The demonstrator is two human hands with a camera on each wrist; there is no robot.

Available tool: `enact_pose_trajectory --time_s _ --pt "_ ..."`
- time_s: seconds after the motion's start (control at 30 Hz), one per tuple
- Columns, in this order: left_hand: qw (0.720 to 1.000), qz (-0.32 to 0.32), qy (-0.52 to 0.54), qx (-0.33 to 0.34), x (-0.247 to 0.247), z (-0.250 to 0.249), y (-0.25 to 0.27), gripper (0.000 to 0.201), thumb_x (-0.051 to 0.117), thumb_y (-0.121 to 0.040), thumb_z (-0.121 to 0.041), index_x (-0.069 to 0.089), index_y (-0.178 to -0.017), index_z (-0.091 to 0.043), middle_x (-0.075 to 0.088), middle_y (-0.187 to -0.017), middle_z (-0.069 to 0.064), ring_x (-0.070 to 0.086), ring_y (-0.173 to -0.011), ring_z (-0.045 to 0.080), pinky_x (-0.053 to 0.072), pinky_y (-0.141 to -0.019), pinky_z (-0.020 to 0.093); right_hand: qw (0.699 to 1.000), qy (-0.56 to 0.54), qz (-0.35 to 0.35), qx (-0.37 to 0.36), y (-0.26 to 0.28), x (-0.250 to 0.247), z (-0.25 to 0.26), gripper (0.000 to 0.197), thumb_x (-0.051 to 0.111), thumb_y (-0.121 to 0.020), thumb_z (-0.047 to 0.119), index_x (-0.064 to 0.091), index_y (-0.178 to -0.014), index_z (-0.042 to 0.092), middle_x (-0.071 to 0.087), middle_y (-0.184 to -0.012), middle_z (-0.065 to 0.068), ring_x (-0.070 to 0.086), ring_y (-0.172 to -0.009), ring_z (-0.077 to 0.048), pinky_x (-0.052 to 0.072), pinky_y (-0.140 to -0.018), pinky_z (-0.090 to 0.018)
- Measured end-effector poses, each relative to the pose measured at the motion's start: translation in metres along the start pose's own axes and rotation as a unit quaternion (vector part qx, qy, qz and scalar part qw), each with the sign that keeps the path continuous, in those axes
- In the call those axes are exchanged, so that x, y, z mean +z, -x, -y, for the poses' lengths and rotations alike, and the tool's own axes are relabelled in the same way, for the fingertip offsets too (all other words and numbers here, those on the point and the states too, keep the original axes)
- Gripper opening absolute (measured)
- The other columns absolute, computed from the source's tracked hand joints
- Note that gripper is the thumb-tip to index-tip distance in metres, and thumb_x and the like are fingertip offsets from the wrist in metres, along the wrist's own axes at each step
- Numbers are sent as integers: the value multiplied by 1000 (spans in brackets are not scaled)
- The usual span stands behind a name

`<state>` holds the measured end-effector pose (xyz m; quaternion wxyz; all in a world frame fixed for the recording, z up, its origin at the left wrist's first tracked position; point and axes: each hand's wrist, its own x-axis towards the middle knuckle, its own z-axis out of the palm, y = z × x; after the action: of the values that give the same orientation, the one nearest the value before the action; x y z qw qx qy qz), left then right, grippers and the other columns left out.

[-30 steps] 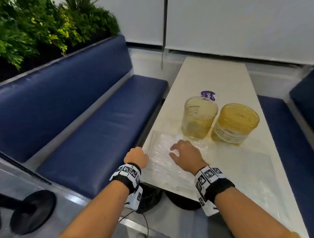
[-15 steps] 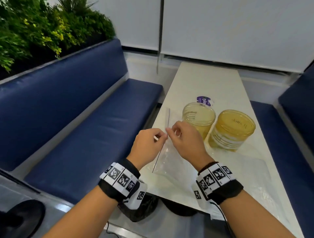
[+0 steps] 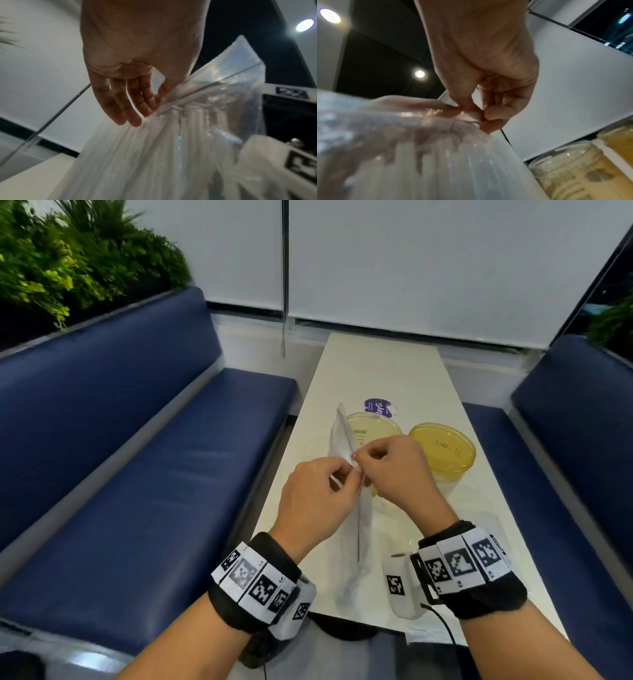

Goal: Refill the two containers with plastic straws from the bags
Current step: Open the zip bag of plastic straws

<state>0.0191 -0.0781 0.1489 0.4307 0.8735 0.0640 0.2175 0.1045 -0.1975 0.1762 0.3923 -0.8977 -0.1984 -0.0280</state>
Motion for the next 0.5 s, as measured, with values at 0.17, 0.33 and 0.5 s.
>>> enact_pose_trajectory --time_s 0.17,0.33,0.5 --pt "997 0 42 -61 1 6 -20 31 51 -96 -50 65 -85 -25 70 -74 -5 70 -69 17 60 -66 47 998 -41 -53 6 4 6 -1 18 70 -91 32 79 -78 22 70 -59 11 63 -50 4 45 -52 -10" --pt "991 26 87 -101 -4 -2 -36 29 57 -98 -41 71 -86 -20 71 -75 -2 70 -61 14 60 -59 34 993 -93 -76 -1 11 2 2 23 74 -88 31 77 -67 23 70 -55 10 63 -50 2 49 -53 -14" --pt "991 26 87 -94 -3 -4 -41 21 64 -94 -27 76 -80 -16 73 -70 -1 70 -62 13 59 -57 28 990 -127 -60 -1 16 1 -5 11 79 -82 24 81 -73 19 72 -57 7 67 -52 -6 61 -60 -29"
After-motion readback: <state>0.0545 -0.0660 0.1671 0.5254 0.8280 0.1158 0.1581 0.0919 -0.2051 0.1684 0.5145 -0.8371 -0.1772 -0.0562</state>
